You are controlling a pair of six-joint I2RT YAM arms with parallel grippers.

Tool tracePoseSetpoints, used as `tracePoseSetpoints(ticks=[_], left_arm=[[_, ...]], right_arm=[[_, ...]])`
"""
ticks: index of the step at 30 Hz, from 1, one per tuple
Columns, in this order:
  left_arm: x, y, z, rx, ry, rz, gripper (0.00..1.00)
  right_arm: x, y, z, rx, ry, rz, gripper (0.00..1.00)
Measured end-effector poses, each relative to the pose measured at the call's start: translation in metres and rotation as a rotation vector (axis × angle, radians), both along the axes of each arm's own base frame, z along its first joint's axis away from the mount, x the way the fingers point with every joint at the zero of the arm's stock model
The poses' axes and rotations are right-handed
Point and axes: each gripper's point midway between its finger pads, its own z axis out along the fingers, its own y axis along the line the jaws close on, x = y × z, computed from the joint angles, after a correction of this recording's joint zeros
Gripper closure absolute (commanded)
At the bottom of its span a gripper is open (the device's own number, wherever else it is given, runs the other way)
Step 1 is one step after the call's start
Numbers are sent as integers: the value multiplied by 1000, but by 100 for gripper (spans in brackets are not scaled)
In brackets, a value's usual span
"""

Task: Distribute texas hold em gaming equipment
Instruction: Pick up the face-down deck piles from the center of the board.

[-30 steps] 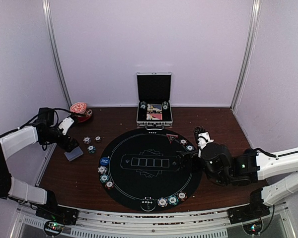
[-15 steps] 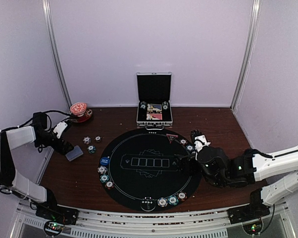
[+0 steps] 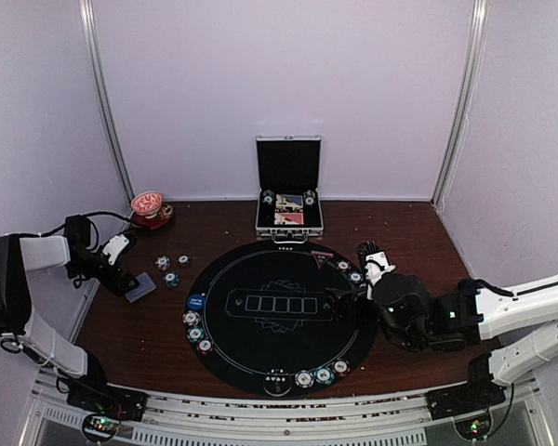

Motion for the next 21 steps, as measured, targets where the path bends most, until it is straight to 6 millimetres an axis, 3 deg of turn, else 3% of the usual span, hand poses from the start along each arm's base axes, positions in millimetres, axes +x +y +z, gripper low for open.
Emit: tracePoseSetpoints(ticks=[8, 15, 21], left_arm=[[-1, -6, -3, -13, -1, -52, 2], [-9, -10, -19, -22, 72, -109, 2], [1, -9, -17, -15, 112, -160, 2]], right_arm=[[-2, 1, 0, 0, -2, 4, 0], [-2, 2, 1, -1, -4, 6, 0], [-1, -1, 4, -1, -16, -9, 0]])
